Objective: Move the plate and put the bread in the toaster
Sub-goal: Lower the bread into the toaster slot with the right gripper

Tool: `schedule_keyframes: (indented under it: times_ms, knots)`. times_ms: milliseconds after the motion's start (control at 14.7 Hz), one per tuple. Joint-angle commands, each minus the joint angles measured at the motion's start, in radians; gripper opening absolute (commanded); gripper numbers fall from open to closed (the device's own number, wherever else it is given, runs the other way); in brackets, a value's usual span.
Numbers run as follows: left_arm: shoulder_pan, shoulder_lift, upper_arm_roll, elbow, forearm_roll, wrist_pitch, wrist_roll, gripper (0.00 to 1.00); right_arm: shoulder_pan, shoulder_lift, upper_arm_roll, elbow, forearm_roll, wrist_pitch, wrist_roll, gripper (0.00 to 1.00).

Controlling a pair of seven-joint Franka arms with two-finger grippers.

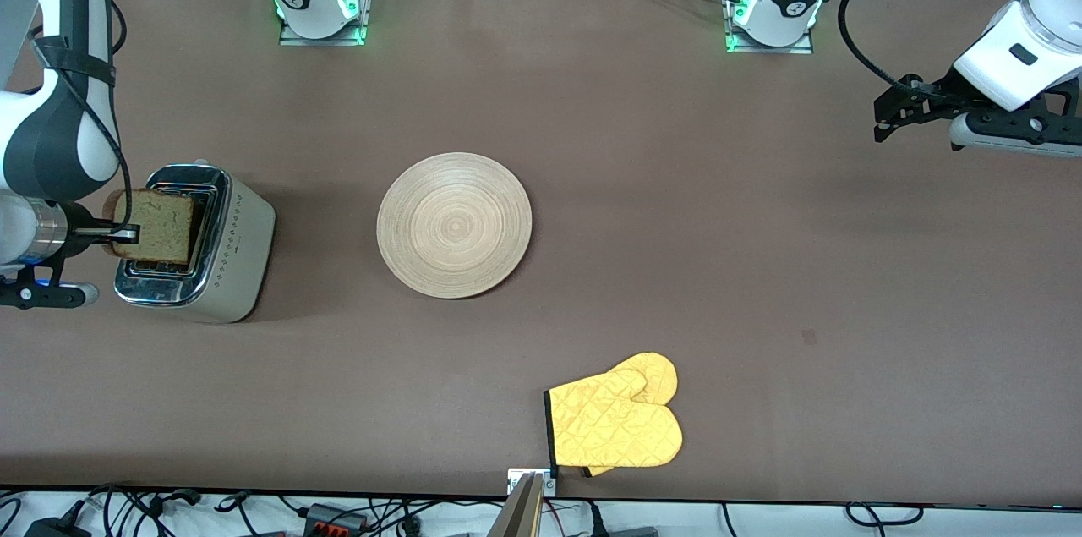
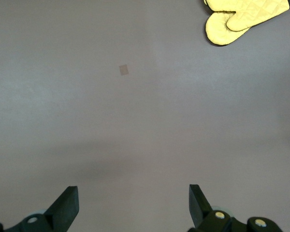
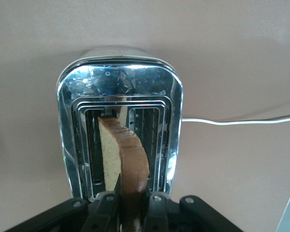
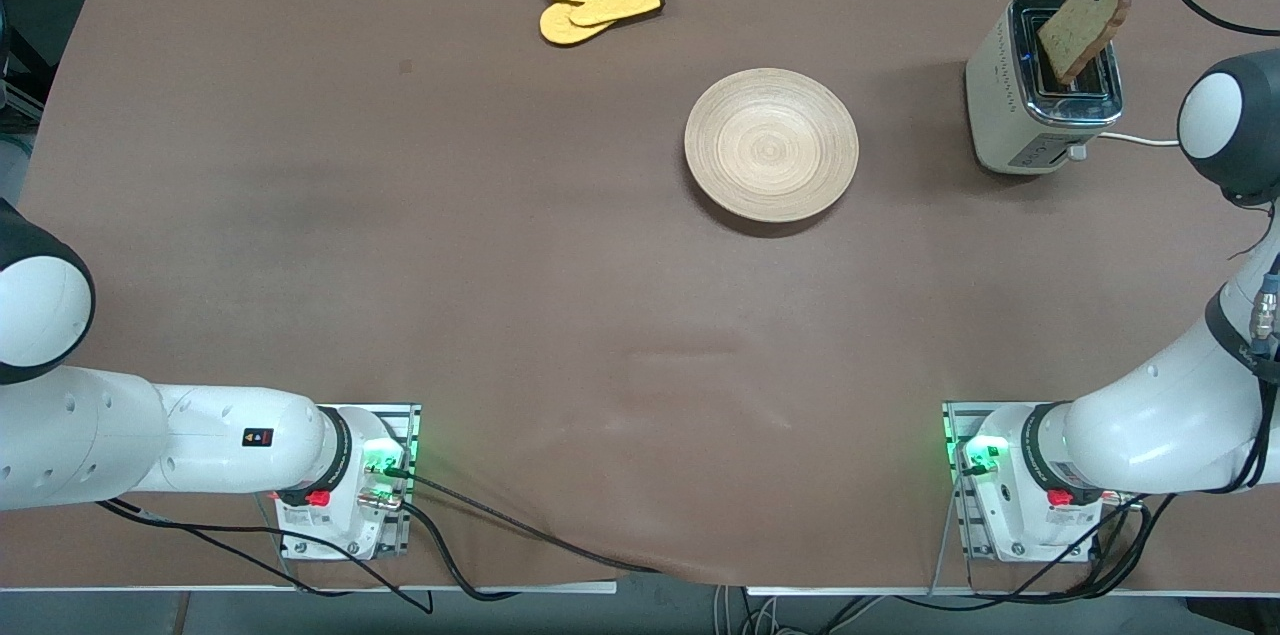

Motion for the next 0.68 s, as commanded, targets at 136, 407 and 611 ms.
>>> schedule_keyframes:
  times_ms: [136, 407, 611]
  knots:
    - [-0.001, 0.015, -0.007, 0.03, 0.007, -0.016, -0.011, 1.0, -0.001, 0.032, 0.006, 0.029, 0.034, -0.003, 0.09, 0.0]
    - [0.001, 0.015, -0.007, 0.03, 0.005, -0.019, -0.011, 1.0, 0.002, 0.036, 0.01, 0.032, 0.034, 0.003, 0.083, 0.38]
    - [-0.001, 0.015, -0.007, 0.031, 0.007, -0.019, -0.011, 1.0, 0.011, 0.023, 0.016, 0.035, 0.035, -0.005, 0.073, 1.0]
